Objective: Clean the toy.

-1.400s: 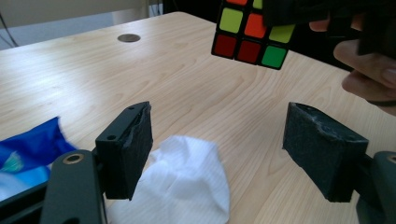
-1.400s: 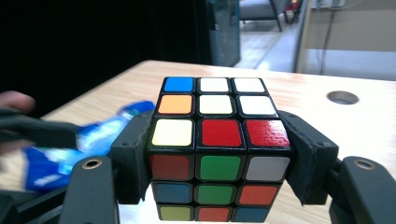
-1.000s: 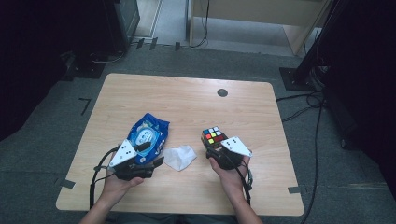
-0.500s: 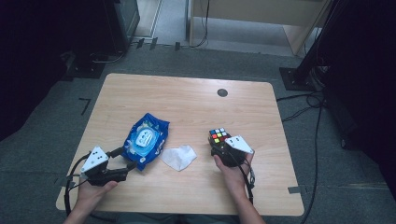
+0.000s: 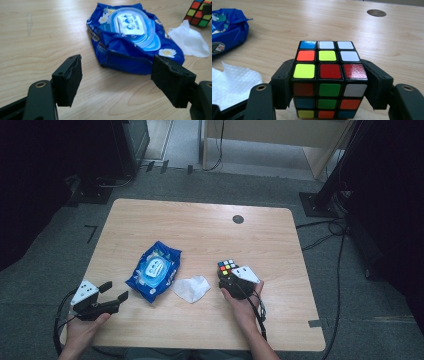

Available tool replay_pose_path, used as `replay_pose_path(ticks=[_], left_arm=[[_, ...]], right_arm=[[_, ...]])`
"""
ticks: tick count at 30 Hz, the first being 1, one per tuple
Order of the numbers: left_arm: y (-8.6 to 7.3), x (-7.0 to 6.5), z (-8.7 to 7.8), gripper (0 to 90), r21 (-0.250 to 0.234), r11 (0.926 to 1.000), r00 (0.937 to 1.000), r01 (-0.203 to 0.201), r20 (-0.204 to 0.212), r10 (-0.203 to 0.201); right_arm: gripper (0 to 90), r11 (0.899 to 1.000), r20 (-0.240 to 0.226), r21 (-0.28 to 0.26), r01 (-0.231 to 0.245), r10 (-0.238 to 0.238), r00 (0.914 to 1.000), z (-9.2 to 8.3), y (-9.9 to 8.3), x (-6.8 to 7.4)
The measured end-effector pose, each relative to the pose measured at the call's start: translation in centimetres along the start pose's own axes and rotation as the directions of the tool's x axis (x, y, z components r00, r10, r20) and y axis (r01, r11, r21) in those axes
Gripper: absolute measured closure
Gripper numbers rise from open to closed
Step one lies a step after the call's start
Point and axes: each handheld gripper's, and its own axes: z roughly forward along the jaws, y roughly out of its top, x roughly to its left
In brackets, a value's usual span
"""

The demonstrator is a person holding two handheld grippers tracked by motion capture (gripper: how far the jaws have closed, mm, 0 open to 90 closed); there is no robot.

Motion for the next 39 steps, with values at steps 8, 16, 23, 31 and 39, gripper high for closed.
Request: replay_pose_path(ticks=[8,16,23,31,39], left_arm=[[-0.7,0.1,0.4,24.3,0.072,0.9962,0.9977,-0.049,-0.043,0.052],[-1.4,0.9,1.1,22.5,0.184,0.9802,0.9857,-0.072,-0.137,0.098],[-1.8,1.1,1.6,19.5,0.248,0.9671,0.9902,-0.055,-0.111,0.085],[-1.9,0.9,2.2,9.3,0.238,0.97,0.9899,-0.05,-0.117,0.08],[-1.8,0.9,2.3,7.9,0.241,0.9694,0.9899,-0.049,-0.117,0.079]], right_arm=[[33.6,0.999,-0.036,0.043,0.0,0.002,0.9993,0.5,-0.1,0.2],[5.2,1.0,-0.053,0.028,0.005,-0.004,0.9986,-0.7,0.9,0.1],[2.3,0.999,-0.088,0.028,-0.034,0.036,0.9955,-3.5,2.7,-1.5],[2.4,0.997,-0.08,0.051,-0.058,0.062,0.9948,-5.2,3.1,-3.9],[2.4,0.996,-0.067,0.086,-0.031,0.037,0.9971,-6.8,1.6,-5.9]])
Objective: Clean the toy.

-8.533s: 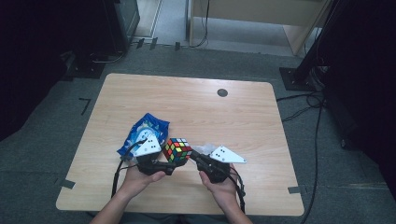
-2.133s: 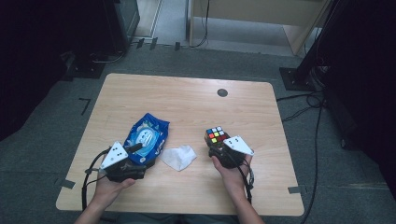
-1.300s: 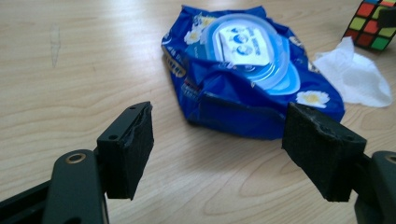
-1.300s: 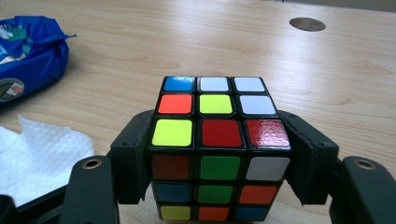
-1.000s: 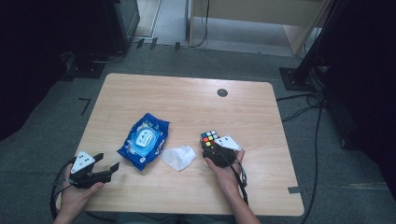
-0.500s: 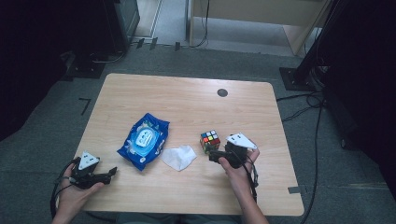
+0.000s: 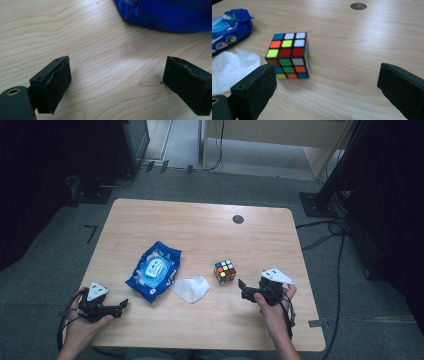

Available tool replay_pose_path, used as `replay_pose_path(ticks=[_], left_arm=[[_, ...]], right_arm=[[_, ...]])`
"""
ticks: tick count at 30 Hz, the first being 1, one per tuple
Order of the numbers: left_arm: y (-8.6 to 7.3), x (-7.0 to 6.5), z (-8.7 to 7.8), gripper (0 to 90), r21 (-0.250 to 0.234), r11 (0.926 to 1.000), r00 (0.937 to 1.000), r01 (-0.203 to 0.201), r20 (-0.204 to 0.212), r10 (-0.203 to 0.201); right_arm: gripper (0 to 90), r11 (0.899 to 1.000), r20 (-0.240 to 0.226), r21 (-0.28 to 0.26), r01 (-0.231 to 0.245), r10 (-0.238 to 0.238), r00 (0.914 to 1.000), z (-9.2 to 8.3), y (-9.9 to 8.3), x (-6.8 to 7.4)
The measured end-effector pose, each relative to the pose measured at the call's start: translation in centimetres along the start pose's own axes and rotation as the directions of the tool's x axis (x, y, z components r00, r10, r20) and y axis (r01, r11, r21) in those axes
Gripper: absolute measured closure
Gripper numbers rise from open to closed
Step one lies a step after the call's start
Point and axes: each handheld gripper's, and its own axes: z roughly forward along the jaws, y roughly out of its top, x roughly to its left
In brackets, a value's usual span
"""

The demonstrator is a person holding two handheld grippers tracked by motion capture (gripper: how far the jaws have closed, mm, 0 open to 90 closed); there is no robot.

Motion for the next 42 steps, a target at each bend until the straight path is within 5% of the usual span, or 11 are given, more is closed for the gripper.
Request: replay_pose_path(ticks=[25,33,42], left_arm=[[0.0,0.0,0.0,7.9,0.0,1.0,1.0,0.0,0.001,0.0],[0.0,0.0,0.0,7.9,0.0,1.0,1.0,0.001,0.0,-0.001],[0.0,0.0,0.0,7.9,-0.001,1.0,1.0,0.0,0.001,0.0]], right_arm=[[2.3,0.994,0.109,0.11,0.013,-0.025,0.9938,-4.3,-5.6,-7.1],[2.3,0.988,0.143,0.154,-0.035,0.013,0.9897,-5.3,-7.8,-9.6],[2.3,0.982,0.156,0.185,-0.047,0.018,0.9875,-5.7,-8.9,-10.3]])
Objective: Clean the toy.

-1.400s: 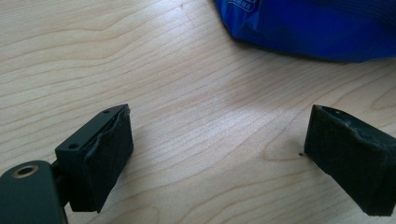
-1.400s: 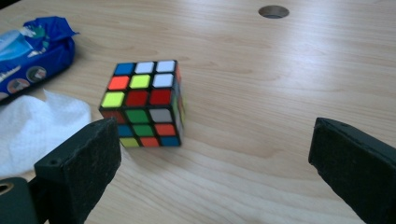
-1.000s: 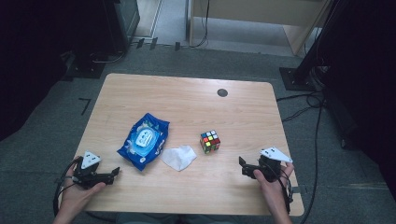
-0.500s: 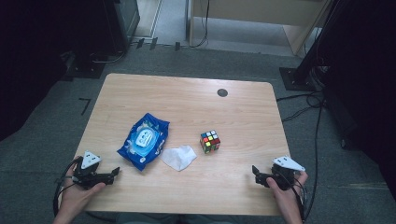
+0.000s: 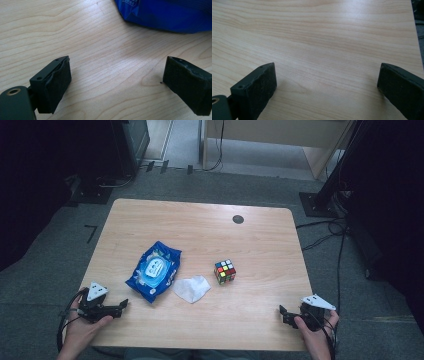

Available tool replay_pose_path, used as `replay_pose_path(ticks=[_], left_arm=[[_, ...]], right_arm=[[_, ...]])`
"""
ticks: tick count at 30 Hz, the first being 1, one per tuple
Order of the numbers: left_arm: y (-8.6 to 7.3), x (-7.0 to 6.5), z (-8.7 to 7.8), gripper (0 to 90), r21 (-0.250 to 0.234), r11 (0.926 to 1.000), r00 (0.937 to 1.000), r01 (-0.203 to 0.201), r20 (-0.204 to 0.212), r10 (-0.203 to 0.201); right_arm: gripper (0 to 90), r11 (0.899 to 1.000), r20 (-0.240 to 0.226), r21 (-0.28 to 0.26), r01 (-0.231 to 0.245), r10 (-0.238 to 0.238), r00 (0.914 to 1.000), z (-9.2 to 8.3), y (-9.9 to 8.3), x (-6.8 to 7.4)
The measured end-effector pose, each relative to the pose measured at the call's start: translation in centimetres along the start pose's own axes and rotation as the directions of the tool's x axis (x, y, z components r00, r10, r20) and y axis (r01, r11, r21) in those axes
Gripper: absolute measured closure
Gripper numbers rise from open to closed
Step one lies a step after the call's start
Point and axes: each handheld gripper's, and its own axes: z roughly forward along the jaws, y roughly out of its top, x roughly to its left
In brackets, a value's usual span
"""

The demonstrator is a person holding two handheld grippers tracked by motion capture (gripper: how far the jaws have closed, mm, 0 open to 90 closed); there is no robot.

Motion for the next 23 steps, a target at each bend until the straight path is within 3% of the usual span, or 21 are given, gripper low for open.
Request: replay_pose_path(ticks=[7,23], left_arm=[[0.0,0.0,0.0,7.9,0.001,1.0,1.0,0.0,0.0,0.0],[0.08,0.09,0.06,7.9,0.002,1.0,1.0,0.004,-0.007,-0.004]], right_arm=[[0.1,1.0,-0.006,0.017,0.026,-0.026,0.9996,0.19,0.05,0.25],[0.1,1.0,-0.008,0.016,0.021,-0.021,0.9997,0.15,0.0,0.24]])
